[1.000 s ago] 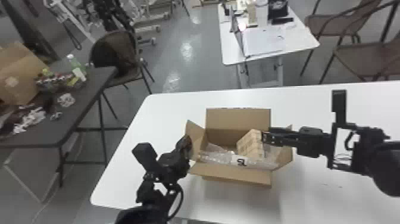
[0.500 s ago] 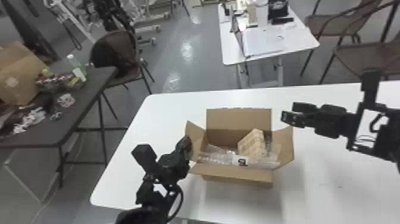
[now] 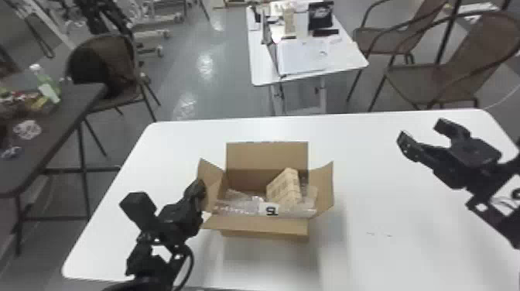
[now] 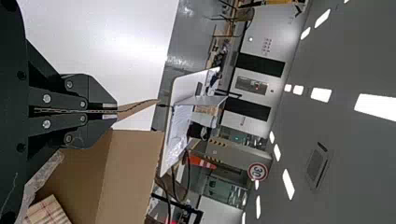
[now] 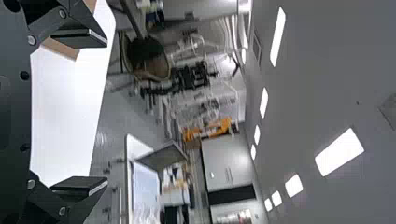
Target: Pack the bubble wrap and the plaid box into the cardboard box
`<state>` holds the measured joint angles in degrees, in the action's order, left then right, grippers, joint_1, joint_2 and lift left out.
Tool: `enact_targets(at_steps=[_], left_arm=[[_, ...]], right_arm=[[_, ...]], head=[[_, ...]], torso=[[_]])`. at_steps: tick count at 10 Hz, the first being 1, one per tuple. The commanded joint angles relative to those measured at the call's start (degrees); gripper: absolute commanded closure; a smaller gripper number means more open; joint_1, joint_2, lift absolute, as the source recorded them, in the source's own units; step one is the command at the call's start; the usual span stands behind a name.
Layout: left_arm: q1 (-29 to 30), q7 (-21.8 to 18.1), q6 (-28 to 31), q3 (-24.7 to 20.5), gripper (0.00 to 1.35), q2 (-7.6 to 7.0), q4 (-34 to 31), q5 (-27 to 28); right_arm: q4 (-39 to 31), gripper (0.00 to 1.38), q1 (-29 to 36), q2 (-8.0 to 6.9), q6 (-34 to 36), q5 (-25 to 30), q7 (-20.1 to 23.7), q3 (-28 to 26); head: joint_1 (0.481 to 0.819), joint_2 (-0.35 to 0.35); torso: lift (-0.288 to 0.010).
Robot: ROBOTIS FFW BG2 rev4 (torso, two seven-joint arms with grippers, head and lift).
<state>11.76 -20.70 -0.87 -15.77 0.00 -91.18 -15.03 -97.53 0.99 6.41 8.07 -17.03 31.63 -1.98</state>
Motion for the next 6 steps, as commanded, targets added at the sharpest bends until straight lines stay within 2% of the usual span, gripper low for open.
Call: enact_targets(at_steps=[1,2,3,5,6], left_arm=[[0.36,-0.05,-0.28,-0.40,1.21,0.15,-0.14,-0.35],[0.54,0.22,-0.54,-0.57,1.21,0.15,-0.14,-0.44],[0.98,2.41,-1.86,-0.40,1.21,0.15,-0.14,-0.26],[0.01,8.30,-4.67,-0.14,1.21,0.15,0.57,0.44],[-0.34,14.10,-7.39,0.83,1.21,0.15,1.27,0.09]], right_arm=[[-1.00,0.24,7.89,0.00,-10.44,1.30,-7.11,-0.83],[-0.65,0.24,12.63,-0.09,-16.95,3.23,-15.10,-0.83],[-0.56,0.24,15.97,-0.52,-19.14,5.87,-20.73,-1.54],[2.34,0.24,17.38,-0.88,-19.14,7.01,-20.90,-3.56],[3.84,0.24,17.20,-0.96,-19.14,7.98,-20.90,-3.73]], head=[[0.695,0.170],[0.695,0.134],[0.695,0.102],[0.695,0.088],[0.695,0.090]], torso=[[-0.065],[-0.065],[-0.065],[-0.065],[-0.065]])
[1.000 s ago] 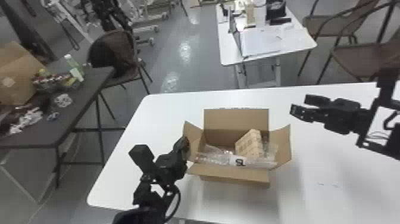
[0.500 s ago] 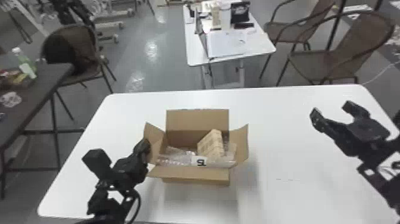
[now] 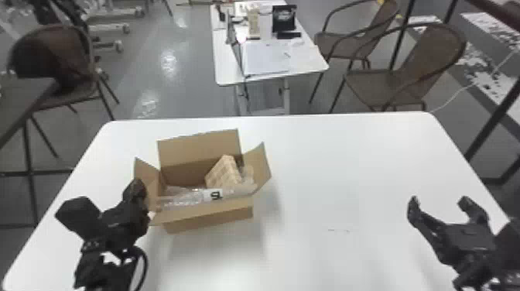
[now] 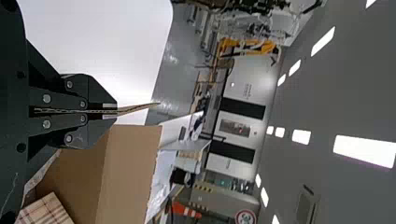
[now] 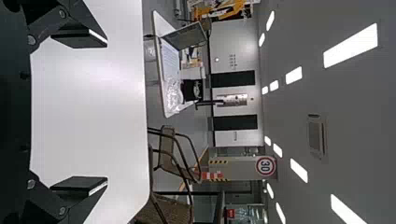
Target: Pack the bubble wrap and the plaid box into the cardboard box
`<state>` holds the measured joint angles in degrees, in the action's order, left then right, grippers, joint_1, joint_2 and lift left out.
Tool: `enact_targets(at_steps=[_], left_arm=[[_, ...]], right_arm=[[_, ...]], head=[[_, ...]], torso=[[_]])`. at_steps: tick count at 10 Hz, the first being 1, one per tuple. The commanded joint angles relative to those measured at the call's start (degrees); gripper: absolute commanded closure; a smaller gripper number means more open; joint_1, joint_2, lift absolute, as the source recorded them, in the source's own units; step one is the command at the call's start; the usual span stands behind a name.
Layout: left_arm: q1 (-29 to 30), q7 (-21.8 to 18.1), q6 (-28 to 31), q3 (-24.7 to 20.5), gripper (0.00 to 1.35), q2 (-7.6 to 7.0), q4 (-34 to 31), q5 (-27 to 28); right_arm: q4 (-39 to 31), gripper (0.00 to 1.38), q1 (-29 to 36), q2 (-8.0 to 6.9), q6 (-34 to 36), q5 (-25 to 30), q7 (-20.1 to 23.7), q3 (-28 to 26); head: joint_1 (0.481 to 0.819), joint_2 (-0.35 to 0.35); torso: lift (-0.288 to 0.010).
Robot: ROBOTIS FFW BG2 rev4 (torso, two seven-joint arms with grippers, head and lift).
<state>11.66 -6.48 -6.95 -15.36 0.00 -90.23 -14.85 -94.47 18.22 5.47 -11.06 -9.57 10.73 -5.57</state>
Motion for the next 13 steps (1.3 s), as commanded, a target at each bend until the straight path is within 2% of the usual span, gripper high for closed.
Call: enact_targets(at_steps=[1,3,4,5,7,9,10,11,12,13], left_arm=[[-0.59,8.06,-7.11,3.05,1.21,0.15,2.96,-2.37],[-4.01,14.39,-20.38,3.85,1.21,0.15,13.50,-6.15],[-4.10,21.77,-25.92,4.20,1.21,0.15,15.61,-5.54],[-4.54,25.37,-29.88,3.23,1.21,0.15,17.46,-5.80],[-4.89,31.61,-33.74,2.70,1.21,0.15,18.07,-5.19],[-6.48,34.43,-34.71,0.77,1.21,0.15,19.48,-4.04],[-7.27,37.85,-36.91,0.42,0.99,0.15,20.71,-1.14],[-7.97,39.79,-37.26,-1.16,0.44,0.15,20.80,2.20],[-8.50,39.79,-37.96,-1.69,0.00,0.15,20.80,1.67],[-8.50,40.75,-39.54,-2.31,0.05,0.15,20.80,2.55]], right_arm=[[2.80,0.24,-0.29,-0.02,-0.02,-0.10,0.00,-0.15],[3.33,0.24,-0.55,0.24,0.25,-0.80,0.26,-0.15],[3.42,0.24,-0.82,0.33,0.95,-0.72,1.05,-0.06],[3.42,0.24,-0.90,0.33,1.39,-0.80,1.40,-0.06],[3.51,0.24,-0.90,0.33,2.27,-0.89,1.67,-0.06],[3.68,0.24,-1.34,0.33,3.06,-0.89,2.72,-0.06],[3.86,0.24,-1.61,0.33,3.68,-0.72,3.34,-0.06],[3.86,0.24,-1.87,0.33,4.47,-0.63,4.13,-0.06],[3.95,0.24,-2.05,0.33,4.99,-0.36,4.74,-0.06],[3.95,0.24,-2.22,0.33,5.35,-0.28,4.92,0.03]], head=[[0.695,0.106],[0.695,0.125],[0.695,0.140],[0.695,0.177],[0.695,0.235],[0.695,0.263],[0.695,0.276],[0.695,0.294],[0.695,0.301],[0.695,0.311]], torso=[[-0.065],[-0.065],[-0.065],[-0.065],[-0.065],[-0.065],[-0.065],[-0.065],[-0.065],[-0.065]])
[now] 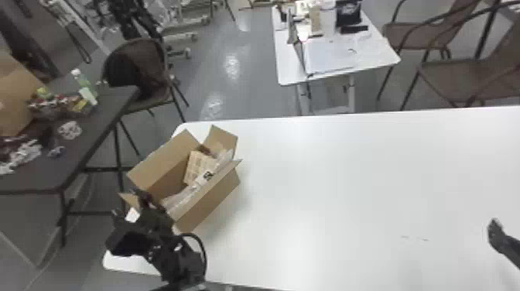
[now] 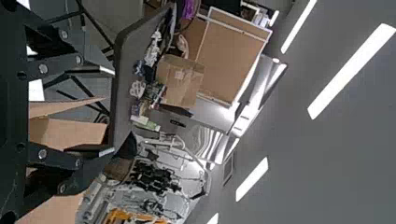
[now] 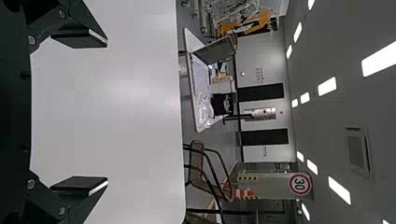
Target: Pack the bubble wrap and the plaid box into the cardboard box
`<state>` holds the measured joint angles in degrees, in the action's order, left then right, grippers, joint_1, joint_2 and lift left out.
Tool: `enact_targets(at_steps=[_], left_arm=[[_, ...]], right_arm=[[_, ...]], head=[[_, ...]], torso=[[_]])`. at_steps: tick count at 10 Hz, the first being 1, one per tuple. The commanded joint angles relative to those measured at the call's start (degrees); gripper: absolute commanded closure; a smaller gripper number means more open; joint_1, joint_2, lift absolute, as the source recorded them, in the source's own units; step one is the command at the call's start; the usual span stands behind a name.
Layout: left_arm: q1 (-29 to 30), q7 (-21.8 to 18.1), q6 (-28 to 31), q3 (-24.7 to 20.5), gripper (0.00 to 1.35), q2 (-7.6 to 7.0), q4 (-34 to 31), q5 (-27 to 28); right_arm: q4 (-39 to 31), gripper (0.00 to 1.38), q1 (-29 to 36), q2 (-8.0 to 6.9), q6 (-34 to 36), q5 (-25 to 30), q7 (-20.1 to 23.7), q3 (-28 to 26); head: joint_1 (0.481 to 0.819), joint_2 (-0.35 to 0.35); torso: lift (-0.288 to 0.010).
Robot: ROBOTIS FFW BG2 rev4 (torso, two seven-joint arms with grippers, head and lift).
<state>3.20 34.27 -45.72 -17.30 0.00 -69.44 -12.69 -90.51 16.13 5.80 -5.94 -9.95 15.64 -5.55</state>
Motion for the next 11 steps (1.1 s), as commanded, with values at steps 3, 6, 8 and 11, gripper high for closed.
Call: enact_targets(at_steps=[3,6,8,11], left_arm=[[4.80,2.11,-1.12,-5.11,0.38,0.15,-7.46,6.63],[20.45,-8.96,4.24,1.13,0.39,0.15,-23.46,8.03],[27.65,-13.18,8.02,8.87,0.40,0.15,-29.96,7.24],[34.25,-24.17,15.84,15.63,0.39,-0.18,-34.27,2.14]], right_arm=[[-0.46,0.24,0.13,0.00,0.31,0.28,0.01,0.01],[-5.99,0.24,2.41,-0.44,0.57,2.13,-1.14,-0.87],[-10.56,0.24,5.40,-1.05,1.72,3.62,-1.22,-2.54],[-16.89,0.24,10.15,-2.02,2.77,3.71,-1.75,-3.77]], head=[[0.695,0.345],[0.695,0.332],[0.695,0.251],[0.695,0.105]], torso=[[-0.065],[-0.065],[-0.065],[-0.065]])
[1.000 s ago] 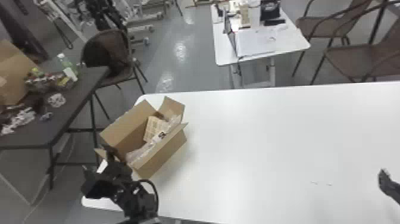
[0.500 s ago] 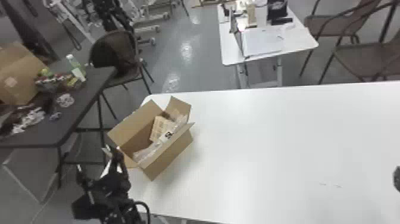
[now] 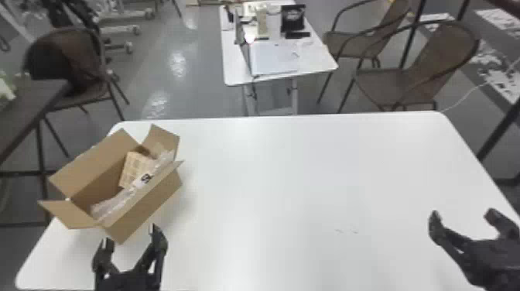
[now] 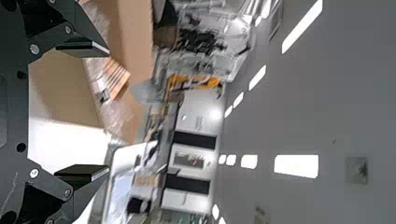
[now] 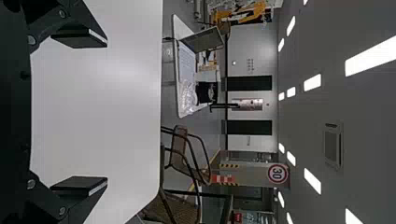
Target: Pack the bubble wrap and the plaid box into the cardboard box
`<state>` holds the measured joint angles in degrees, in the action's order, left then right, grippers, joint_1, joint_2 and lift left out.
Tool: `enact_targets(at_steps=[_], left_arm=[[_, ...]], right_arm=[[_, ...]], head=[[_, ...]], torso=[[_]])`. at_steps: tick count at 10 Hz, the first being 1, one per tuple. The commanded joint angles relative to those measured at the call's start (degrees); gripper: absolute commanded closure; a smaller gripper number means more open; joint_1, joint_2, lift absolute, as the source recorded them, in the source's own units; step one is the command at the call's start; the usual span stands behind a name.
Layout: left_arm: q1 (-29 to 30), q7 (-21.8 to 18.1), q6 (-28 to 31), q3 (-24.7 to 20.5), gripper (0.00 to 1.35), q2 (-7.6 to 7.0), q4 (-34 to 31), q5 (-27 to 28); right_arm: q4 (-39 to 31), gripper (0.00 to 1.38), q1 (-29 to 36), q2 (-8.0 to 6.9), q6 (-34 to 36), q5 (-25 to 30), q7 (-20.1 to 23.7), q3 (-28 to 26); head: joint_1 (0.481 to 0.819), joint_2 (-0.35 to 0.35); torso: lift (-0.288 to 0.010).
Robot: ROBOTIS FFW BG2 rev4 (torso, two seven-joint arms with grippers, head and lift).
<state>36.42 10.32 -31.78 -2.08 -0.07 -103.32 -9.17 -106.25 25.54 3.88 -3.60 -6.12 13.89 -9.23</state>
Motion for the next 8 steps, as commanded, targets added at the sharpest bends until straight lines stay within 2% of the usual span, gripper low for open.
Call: enact_targets(at_steps=[1,2,3,4,5,6,8], left_arm=[[2.16,-6.45,5.41,-1.00,0.39,-0.28,-1.10,-1.38],[3.22,-9.35,9.28,-1.79,0.38,-0.02,-2.94,1.08],[4.10,-10.32,11.56,-2.05,0.33,0.22,-3.74,3.37],[4.19,-11.90,11.56,-3.46,0.32,0.22,-3.65,3.90],[3.31,-16.73,12.62,-5.66,0.33,0.22,-3.65,4.69],[2.69,-19.90,13.32,-7.24,0.33,0.22,-3.65,5.30],[3.04,-20.60,13.06,-8.12,0.33,0.22,-3.65,5.48]], right_arm=[[-3.88,0.24,2.76,0.16,2.46,-0.47,0.78,-0.09],[-6.25,0.24,5.13,0.51,5.09,0.06,2.10,0.26],[-6.95,0.24,6.54,0.51,6.06,0.59,2.19,1.23],[-6.60,0.24,6.54,0.07,6.15,0.50,2.19,1.41],[-6.69,0.24,6.27,-0.10,6.24,0.67,2.19,1.41],[-6.69,0.24,6.27,-0.10,6.24,0.76,2.19,1.76],[-6.69,0.27,6.62,-0.19,6.50,0.76,2.19,1.76]], head=[[0.695,0.050],[0.695,0.021],[0.695,0.019],[0.695,0.021],[0.695,0.030],[0.695,0.032],[0.695,0.047]], torso=[[-0.065],[-0.065],[-0.065],[-0.065],[-0.065],[-0.065],[-0.065]])
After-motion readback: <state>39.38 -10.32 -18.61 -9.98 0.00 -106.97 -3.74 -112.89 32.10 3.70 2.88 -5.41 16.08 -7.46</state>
